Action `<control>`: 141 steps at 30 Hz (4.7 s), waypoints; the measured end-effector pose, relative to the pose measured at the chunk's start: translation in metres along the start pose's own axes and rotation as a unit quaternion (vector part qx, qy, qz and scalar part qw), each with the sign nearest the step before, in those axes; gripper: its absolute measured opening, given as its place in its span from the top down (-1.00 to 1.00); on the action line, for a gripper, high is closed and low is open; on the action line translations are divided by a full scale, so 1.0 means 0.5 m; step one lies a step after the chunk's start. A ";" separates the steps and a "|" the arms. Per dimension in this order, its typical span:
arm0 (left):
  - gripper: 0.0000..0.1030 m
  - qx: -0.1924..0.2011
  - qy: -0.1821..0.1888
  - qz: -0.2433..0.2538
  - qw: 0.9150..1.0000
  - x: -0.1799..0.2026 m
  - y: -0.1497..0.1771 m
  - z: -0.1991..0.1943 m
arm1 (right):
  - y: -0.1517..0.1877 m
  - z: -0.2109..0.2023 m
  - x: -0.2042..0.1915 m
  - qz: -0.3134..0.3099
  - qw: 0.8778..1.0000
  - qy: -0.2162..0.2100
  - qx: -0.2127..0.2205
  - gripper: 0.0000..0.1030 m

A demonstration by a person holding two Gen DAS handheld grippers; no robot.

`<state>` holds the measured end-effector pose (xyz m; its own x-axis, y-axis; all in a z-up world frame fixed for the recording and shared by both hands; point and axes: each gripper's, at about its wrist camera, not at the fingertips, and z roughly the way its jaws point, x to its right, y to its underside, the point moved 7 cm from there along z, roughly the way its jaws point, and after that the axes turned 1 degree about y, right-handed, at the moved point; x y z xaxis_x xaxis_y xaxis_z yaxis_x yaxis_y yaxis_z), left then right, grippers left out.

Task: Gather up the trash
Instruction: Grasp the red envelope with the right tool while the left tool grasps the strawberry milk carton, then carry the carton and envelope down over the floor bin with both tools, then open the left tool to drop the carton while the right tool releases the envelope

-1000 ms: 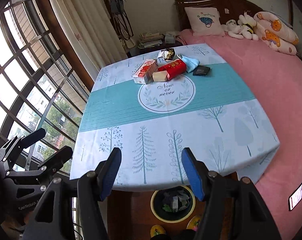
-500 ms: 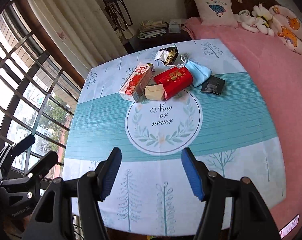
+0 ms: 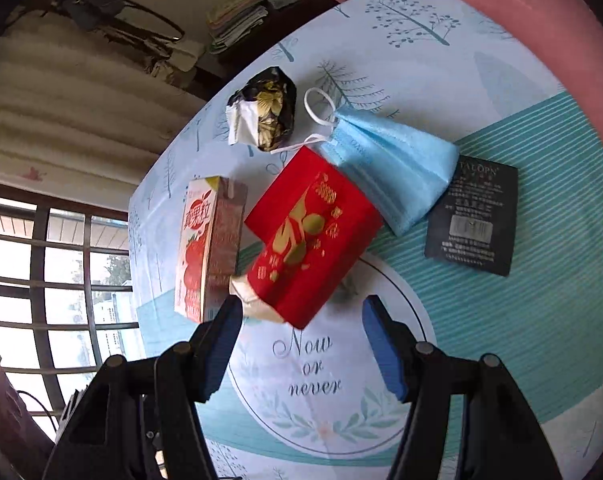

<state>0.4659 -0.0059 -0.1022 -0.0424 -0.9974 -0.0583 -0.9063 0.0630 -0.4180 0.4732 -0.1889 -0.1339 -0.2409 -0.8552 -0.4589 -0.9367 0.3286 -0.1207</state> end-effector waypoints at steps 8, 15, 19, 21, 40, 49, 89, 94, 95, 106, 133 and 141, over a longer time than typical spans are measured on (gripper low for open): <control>-0.69 -0.034 0.011 -0.017 0.999 -0.002 -0.045 0.070 | -0.058 0.076 0.011 0.035 0.998 0.022 -0.036 -0.20; -0.69 -0.069 0.028 -0.048 0.996 -0.009 -0.078 0.138 | -0.072 0.091 0.004 0.010 0.999 0.002 -0.042 0.19; -0.69 -0.081 0.034 -0.057 0.995 -0.007 -0.097 0.167 | -0.082 0.086 0.011 -0.006 0.999 0.001 -0.038 0.31; -0.69 -0.087 0.036 -0.061 0.994 -0.005 -0.105 0.181 | -0.087 0.086 0.008 -0.025 0.999 0.001 -0.038 0.36; -0.08 -0.106 0.008 -0.082 0.991 -0.015 -0.076 0.224 | -0.064 0.055 -0.020 -0.129 0.992 0.009 -0.008 0.52; -0.08 -0.066 0.015 -0.105 0.992 -0.055 -0.004 0.102 | -0.019 -0.026 -0.040 -0.138 0.989 0.009 0.046 0.53; -0.08 -0.023 0.144 -0.025 0.989 -0.203 0.669 -0.330 | 0.787 -0.177 -0.053 -0.113 0.992 0.050 0.021 0.53; -0.08 -0.056 0.149 -0.036 0.987 -0.167 0.732 -0.307 | 0.809 -0.171 -0.025 -0.134 0.989 0.060 0.001 0.53; -0.08 -0.063 0.151 -0.041 0.986 -0.158 0.744 -0.301 | 0.815 -0.168 -0.019 -0.138 0.989 0.060 -0.005 0.53; -0.08 -0.140 0.137 -0.050 0.979 -0.007 0.921 -0.176 | 0.938 -0.045 0.134 -0.168 0.977 0.087 -0.096 0.53; -0.09 -0.222 0.109 -0.053 0.967 0.126 1.117 0.340 | 1.001 0.414 0.459 -0.113 0.969 0.161 -0.148 0.51; -0.26 -0.222 0.109 -0.075 0.966 0.115 1.108 0.396 | 0.984 0.450 0.476 -0.075 0.977 0.139 -0.146 0.25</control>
<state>0.0448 -0.0216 -0.5166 0.0605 -0.9808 0.1855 -0.9981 -0.0567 0.0258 0.0122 -0.1406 -0.5003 -0.1165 -0.9741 -0.1937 -0.9895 0.0971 0.1068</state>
